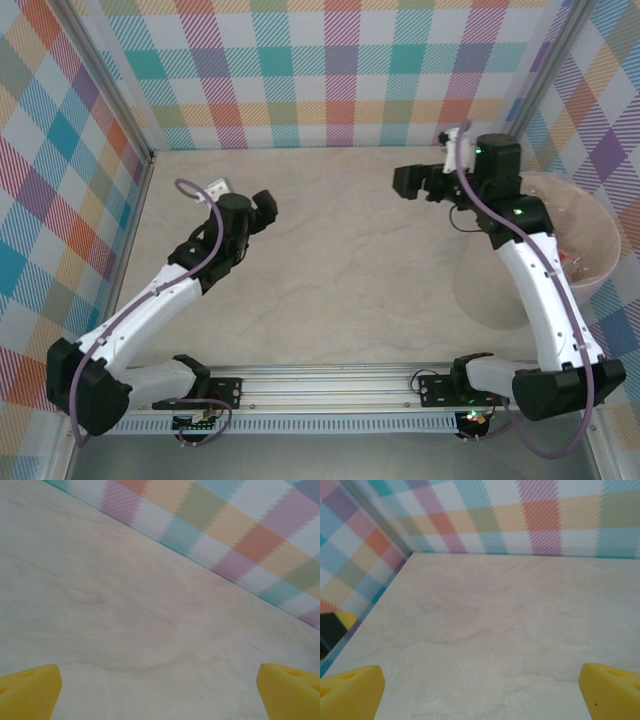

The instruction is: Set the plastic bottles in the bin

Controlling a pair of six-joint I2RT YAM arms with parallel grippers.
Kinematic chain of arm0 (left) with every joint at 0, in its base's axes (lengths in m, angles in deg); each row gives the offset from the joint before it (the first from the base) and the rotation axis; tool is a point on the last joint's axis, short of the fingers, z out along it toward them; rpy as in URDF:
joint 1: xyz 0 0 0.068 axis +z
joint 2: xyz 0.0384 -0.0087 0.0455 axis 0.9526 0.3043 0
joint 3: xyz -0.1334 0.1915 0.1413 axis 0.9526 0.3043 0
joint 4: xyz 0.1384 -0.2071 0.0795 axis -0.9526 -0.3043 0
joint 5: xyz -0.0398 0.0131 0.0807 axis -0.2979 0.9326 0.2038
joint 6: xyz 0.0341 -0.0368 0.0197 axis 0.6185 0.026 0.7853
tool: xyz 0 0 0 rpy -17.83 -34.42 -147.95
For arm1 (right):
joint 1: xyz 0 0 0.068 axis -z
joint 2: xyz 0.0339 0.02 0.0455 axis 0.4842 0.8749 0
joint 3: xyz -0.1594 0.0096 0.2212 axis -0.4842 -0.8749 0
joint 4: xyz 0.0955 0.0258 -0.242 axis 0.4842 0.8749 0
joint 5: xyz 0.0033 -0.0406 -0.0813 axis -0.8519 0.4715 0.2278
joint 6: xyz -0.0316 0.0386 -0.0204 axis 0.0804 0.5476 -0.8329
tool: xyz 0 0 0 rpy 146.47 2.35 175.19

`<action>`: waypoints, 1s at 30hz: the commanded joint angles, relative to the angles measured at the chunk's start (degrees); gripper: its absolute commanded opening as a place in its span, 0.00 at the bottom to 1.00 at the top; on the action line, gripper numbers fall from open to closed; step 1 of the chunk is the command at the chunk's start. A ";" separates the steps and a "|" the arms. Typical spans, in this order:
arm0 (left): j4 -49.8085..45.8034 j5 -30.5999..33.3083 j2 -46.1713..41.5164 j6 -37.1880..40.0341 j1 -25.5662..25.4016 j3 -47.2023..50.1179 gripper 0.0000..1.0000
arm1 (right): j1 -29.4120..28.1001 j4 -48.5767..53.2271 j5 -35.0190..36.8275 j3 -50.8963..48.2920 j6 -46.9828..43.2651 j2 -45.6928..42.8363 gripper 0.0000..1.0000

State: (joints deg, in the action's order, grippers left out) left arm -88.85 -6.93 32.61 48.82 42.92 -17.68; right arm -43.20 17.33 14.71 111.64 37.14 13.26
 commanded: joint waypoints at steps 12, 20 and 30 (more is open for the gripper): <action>-0.11 30.50 3.31 8.88 12.42 11.40 1.00 | -1.35 -19.47 14.10 -23.72 -11.63 6.28 1.00; 18.78 6.65 12.16 20.12 21.02 18.22 1.00 | 6.57 -25.29 9.94 -30.48 -12.50 13.82 1.00; 43.65 -5.89 16.62 34.89 22.06 25.82 1.00 | 11.11 -35.64 7.89 -37.48 -16.18 17.10 1.00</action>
State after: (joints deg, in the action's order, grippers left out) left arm -57.38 -9.48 51.17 77.54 63.88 5.16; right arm -33.06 -12.15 24.55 75.70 23.52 29.96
